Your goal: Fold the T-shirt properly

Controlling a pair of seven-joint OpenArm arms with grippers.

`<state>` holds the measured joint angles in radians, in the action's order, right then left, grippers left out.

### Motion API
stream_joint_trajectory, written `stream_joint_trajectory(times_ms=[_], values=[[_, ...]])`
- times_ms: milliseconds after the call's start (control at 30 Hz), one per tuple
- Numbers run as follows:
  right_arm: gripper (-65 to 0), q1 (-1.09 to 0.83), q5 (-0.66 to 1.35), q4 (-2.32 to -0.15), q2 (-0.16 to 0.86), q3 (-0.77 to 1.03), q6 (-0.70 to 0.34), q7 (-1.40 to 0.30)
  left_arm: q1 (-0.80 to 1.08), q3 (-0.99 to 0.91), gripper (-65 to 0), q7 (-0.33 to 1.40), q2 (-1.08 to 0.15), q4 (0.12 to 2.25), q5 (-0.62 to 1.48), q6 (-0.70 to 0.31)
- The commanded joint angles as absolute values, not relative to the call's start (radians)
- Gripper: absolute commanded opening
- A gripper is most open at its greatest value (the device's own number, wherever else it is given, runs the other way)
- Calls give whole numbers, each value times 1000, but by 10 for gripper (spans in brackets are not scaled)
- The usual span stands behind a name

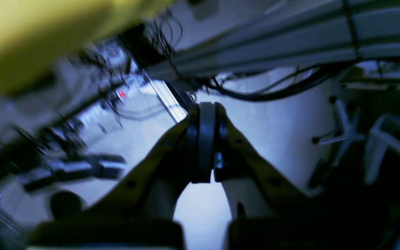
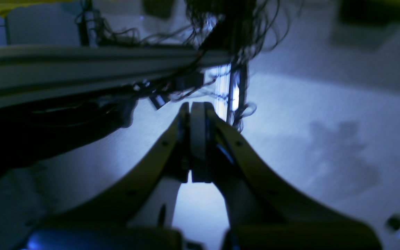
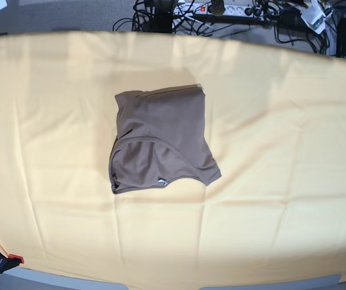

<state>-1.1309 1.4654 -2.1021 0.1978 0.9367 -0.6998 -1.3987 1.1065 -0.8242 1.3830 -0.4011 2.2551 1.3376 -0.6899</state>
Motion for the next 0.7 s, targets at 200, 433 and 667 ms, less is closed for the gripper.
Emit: stream_joint_trajectory(times_ms=[200, 433, 667], values=[[-650, -1128, 1317, -1868, 250, 720, -698, -1224, 1112, -618, -650, 1160, -391, 1992, 1131, -698], [-650, -918, 888, -1559, 264, 483, -698, -919, 862, -371, -650, 970, -389, 1552, 900, -657], [-650, -656, 509, -1179, 264, 253, -698, -545, 558, -140, -650, 588, -377, 982, 626, -657]])
